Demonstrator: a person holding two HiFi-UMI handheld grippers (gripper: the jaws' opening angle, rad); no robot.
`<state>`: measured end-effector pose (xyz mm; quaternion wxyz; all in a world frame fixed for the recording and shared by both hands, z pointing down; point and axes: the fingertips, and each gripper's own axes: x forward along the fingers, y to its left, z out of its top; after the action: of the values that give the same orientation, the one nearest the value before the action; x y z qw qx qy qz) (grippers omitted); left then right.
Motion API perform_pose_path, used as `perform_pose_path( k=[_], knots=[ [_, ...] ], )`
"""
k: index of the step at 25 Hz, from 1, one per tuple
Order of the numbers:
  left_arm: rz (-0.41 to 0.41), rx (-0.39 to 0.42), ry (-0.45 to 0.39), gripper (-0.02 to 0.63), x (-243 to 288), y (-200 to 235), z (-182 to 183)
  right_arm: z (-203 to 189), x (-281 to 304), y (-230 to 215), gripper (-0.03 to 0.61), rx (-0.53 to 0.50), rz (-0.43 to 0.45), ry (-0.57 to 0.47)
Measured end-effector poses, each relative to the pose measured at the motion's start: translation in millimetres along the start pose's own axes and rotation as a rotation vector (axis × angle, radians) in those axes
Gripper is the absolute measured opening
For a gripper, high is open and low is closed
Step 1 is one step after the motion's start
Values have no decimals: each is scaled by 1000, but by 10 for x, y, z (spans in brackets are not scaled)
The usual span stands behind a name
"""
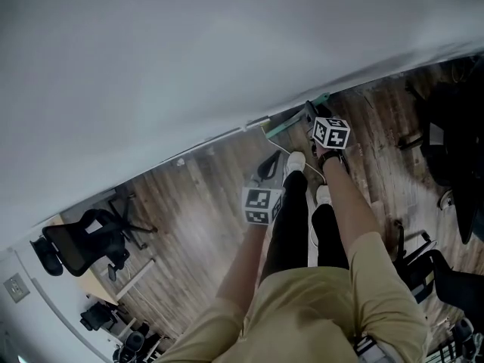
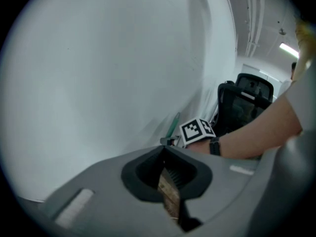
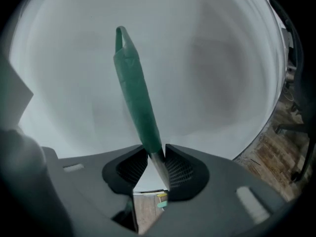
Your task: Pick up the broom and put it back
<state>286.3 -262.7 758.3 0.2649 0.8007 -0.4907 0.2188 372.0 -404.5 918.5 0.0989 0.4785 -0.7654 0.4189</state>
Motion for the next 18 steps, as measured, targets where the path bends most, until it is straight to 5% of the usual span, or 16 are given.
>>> perform_pose_path(
  k=[11, 18],
  knots=[
    [34, -53, -41, 0, -306, -114, 172, -334, -1152, 231, 103, -182, -47, 77],
    [23, -58, -101, 0, -598, -525, 498, 260, -2274, 345, 98, -230, -111, -76]
  ],
)
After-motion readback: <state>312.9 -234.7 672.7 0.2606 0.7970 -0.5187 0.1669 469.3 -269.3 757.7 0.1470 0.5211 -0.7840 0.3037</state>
